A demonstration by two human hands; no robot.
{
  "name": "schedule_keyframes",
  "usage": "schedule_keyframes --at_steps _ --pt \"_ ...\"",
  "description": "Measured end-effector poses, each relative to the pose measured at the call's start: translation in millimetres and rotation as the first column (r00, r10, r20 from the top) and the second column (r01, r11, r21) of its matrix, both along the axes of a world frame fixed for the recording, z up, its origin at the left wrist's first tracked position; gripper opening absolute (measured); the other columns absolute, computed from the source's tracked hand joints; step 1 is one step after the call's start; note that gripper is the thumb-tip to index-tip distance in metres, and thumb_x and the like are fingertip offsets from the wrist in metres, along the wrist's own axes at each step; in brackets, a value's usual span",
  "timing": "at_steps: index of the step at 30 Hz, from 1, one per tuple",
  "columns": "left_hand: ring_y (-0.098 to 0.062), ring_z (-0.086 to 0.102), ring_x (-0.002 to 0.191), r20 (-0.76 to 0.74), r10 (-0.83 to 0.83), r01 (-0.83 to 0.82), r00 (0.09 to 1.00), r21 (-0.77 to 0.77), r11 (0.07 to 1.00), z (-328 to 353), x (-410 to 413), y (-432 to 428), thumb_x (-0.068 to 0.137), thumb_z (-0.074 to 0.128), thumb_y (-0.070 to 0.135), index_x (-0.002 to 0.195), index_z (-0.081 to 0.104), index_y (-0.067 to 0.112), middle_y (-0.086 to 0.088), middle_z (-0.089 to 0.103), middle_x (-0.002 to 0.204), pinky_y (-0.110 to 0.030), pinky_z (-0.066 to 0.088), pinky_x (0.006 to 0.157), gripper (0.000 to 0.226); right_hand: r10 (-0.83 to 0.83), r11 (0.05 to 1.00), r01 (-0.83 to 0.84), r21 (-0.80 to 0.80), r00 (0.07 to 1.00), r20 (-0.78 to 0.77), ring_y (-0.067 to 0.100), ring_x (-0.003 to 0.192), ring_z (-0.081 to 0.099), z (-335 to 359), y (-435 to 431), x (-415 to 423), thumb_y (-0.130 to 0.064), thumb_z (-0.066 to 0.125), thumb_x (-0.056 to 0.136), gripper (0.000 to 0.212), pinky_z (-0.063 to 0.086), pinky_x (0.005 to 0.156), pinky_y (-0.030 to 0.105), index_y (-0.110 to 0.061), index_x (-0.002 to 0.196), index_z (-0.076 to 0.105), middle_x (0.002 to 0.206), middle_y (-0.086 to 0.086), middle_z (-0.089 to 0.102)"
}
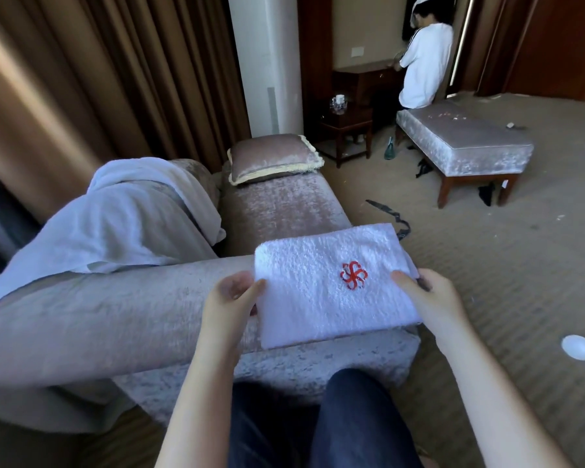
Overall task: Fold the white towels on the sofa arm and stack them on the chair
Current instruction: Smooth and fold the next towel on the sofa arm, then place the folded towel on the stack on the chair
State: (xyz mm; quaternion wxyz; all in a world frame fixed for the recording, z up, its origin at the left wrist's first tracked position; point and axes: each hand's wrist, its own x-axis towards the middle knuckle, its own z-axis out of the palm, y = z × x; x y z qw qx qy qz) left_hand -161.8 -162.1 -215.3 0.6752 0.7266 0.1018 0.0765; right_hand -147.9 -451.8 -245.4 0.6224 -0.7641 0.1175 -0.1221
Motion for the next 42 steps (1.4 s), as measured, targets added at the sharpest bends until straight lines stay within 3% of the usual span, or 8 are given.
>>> schedule_keyframes --at_steps 5,11,19,24,28,32,37,42 --pt "-0.020 0.068 0.081 -0.126 -0.229 0.212 0.965 -0.136 0.968 -18 -42 0 0.094 0.061 0.019 0.091 0.069 0.006 -0.005 0.074 0.088 -0.030 0.050 0.074 0.016 -0.003 0.995 0.000 0.100 0.999 0.034 0.021 0.068 0.024 -19 5 -44 -0.054 0.068 0.062 0.064 0.016 0.061 0.035 0.000 0.067 0.034 0.068 0.005 0.025" --pt "-0.018 0.066 0.080 -0.112 -0.186 0.176 0.976 -0.089 0.980 -39 -67 -10 0.096 0.057 0.029 0.102 0.063 0.016 -0.002 0.072 0.095 -0.034 0.050 0.068 0.016 -0.006 0.991 0.001 0.134 0.999 0.040 0.020 0.068 0.024 -22 3 -84 -0.034 0.073 0.081 0.051 0.015 0.058 0.033 -0.008 0.065 0.033 0.066 0.004 0.027" --pt "-0.007 0.070 0.080 -0.111 -0.238 0.230 0.965 -0.084 0.970 -45 -95 -42 0.095 0.059 0.030 0.104 0.065 0.013 0.005 0.074 0.094 -0.023 0.049 0.065 0.021 -0.136 0.977 0.138 0.165 0.990 -0.019 0.016 0.073 0.045 -24 -23 -149 -0.048 0.071 0.074 0.060 0.030 0.068 0.034 0.007 0.089 0.052 0.077 0.005 0.050" --pt "-0.002 0.068 0.068 -0.090 -0.338 0.326 0.937 -0.123 0.937 -42 -107 -70 0.096 0.058 0.026 0.100 0.064 0.008 0.007 0.073 0.083 -0.013 0.048 0.051 0.019 -0.248 0.952 0.247 0.183 0.969 -0.016 0.019 0.071 0.036 -22 -44 -189 -0.033 0.070 0.086 0.045 0.023 0.059 0.031 -0.001 0.070 0.043 0.069 0.012 0.036" --pt "-0.010 0.069 0.075 -0.095 -0.449 0.434 0.888 -0.147 0.889 -39 -117 -99 0.095 0.060 0.030 0.099 0.065 0.012 0.004 0.074 0.087 -0.020 0.049 0.055 0.019 -0.340 0.917 0.343 0.202 0.939 -0.051 0.018 0.076 0.051 -20 -62 -230 -0.042 0.071 0.081 0.053 0.034 0.068 0.036 0.007 0.092 0.054 0.096 0.031 0.055" --pt "-0.015 0.069 0.081 -0.111 -0.554 0.536 0.825 -0.156 0.829 -41 -127 -131 0.094 0.062 0.032 0.102 0.065 0.012 0.000 0.074 0.093 -0.026 0.049 0.061 0.023 -0.461 0.868 0.463 0.179 0.886 -0.057 0.018 0.076 0.057 -24 -79 -275 -0.043 0.071 0.081 0.052 0.036 0.067 0.035 0.005 0.095 0.058 0.089 0.023 0.062" --pt "-0.021 0.069 0.087 -0.108 -0.702 0.686 0.704 -0.149 0.712 -45 -145 -181 0.094 0.062 0.033 0.107 0.064 0.008 -0.007 0.073 0.100 -0.033 0.050 0.067 0.029 -0.666 0.744 0.663 0.087 0.746 0.012 0.011 0.078 0.068 -20 -90 -338 -0.033 0.073 0.083 0.027 0.051 0.062 0.030 -0.034 0.105 0.058 0.086 -0.006 0.070" --pt "-0.020 0.070 0.089 -0.124 -0.826 0.818 0.550 -0.120 0.563 -52 -174 -229 0.094 0.060 0.036 0.105 0.065 0.013 -0.003 0.074 0.100 -0.030 0.050 0.067 0.026 -0.799 0.595 0.795 0.112 0.601 -0.015 0.008 0.071 0.066 -26 -101 -401 -0.031 0.071 0.086 0.020 0.053 0.058 0.028 -0.032 0.099 0.056 0.085 -0.005 0.068"
